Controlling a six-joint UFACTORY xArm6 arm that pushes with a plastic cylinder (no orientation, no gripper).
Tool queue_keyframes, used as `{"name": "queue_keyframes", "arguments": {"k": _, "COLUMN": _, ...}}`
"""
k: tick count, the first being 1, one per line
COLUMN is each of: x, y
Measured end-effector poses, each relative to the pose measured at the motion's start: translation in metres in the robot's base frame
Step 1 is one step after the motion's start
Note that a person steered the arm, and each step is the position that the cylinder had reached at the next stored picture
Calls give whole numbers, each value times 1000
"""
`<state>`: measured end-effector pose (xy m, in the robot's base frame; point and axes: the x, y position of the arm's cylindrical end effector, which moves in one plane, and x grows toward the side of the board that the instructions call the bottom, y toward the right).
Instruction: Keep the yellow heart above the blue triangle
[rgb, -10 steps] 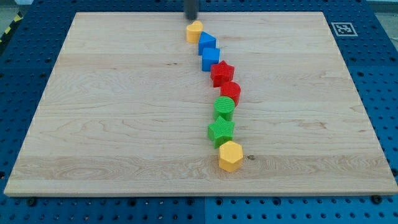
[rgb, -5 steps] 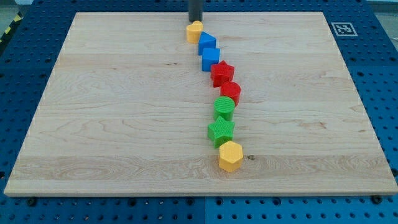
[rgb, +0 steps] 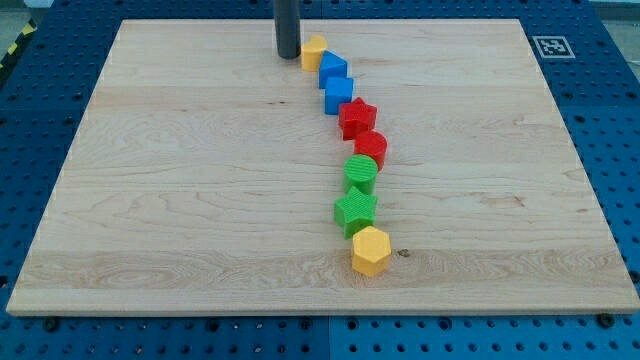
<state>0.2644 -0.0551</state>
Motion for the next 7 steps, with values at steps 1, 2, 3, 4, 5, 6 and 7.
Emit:
{"name": "queue_keyframes", "arguments": {"k": 1, "x": 0, "y": -17}}
{"name": "queue_keyframes", "arguments": {"k": 2, "x": 3, "y": -18}}
{"name": "queue_keyframes", "arguments": {"k": 3, "x": 9, "y": -18}}
{"name": "queue_keyframes", "arguments": {"k": 4, "x": 9, "y": -17}}
{"name": "queue_keyframes", "arguments": {"k": 5, "x": 9, "y": -3}}
{"name": "queue_keyframes", "arguments": {"k": 6, "x": 9, "y": 18}}
{"name": "queue_keyframes", "arguments": {"k": 7, "x": 9, "y": 37}}
